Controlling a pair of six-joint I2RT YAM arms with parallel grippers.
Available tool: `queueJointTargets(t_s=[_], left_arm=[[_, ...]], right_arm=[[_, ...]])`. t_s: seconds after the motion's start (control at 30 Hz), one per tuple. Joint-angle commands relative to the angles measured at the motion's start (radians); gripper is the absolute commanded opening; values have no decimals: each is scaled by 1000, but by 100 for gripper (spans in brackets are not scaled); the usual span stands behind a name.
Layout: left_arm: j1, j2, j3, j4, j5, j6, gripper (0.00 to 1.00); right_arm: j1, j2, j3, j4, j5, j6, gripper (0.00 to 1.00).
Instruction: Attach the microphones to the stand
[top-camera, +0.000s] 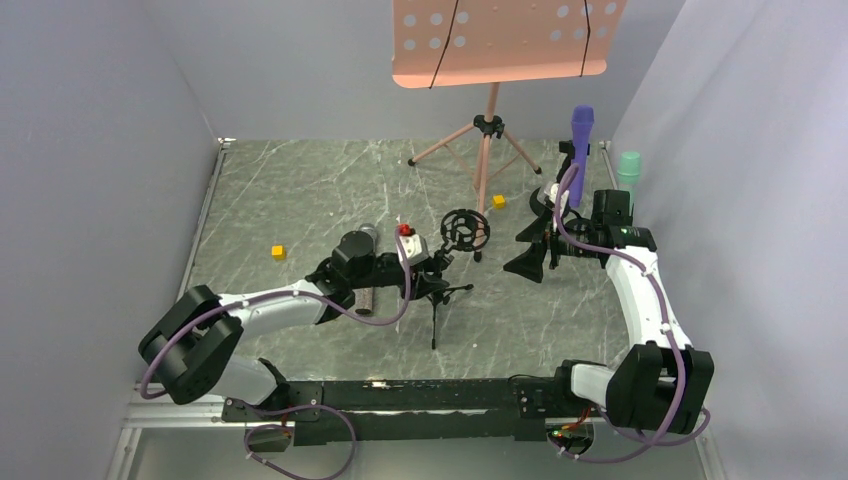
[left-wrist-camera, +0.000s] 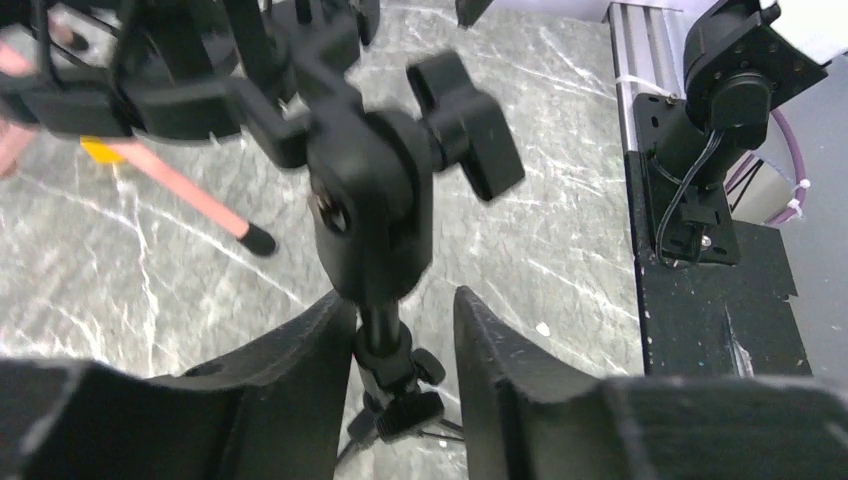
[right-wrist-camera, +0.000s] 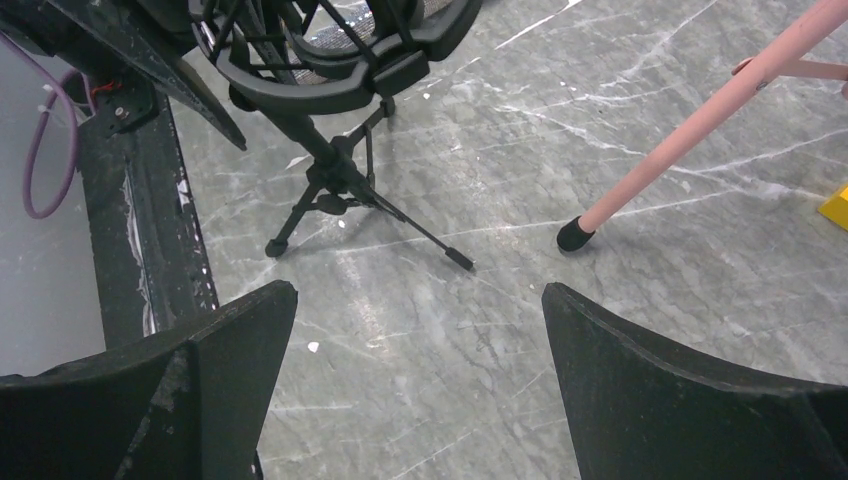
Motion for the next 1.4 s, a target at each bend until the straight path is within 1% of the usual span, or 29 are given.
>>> queueJointTargets(t_s=[0.0,0.17,0.23,0.3,0.33,0.4,0.47,0.5,0.6,0.63,0.7,0.77,0.83,0.9,0.97,1.1,1.3,1.33,1.37], left_arm=[[-1,-62,-48,119,-58,-5,49],[0,-126,-87,83,-108,1,63],[-1,-177,-102,43,-141,14,70],[-1,-242,-119,-24,-183,28,74],[0,-280,-131,-62,-216,28,75],[0,-357,-155,-163,-307,22,82],[2,-431,-185,-240,-447,-4,97],[4,-465,-198,-277,-511,-42,99],[26,-536,-218,-400,-652,-164,99],[50,-546,-216,-436,-665,-208,99],[97,-536,-193,-515,-640,-293,99],[139,-486,-136,-610,-616,-373,99],[159,-421,-77,-721,-625,-437,99],[163,-338,-26,-804,-695,-490,99],[164,-276,23,-863,-737,-531,99],[163,-88,141,-987,-820,-606,97],[153,124,293,-1120,-908,-622,90],[152,150,305,-1132,-917,-623,84],[153,172,318,-1142,-922,-625,75]], right_arm=[[-4,7,34,6,-2,-31,100],[-6,9,34,5,0,-33,100],[-8,10,34,5,0,-33,100],[-10,9,33,5,0,-33,100],[-10,9,34,5,-1,-34,100],[-10,8,34,5,0,-34,100],[-12,5,33,5,0,-34,100],[-12,5,33,5,1,-34,100],[-13,2,33,7,1,-33,100],[-14,3,33,7,1,-32,100],[-15,2,32,9,3,-30,100],[-17,3,31,11,2,-28,100],[-21,3,31,11,3,-28,100],[-26,1,29,11,0,-27,100],[-31,-1,30,11,-3,-27,100],[-35,0,30,11,-6,-27,100],[-38,0,31,8,-6,-28,100],[-38,0,31,7,-6,-29,100],[-38,0,31,6,-6,-30,100]])
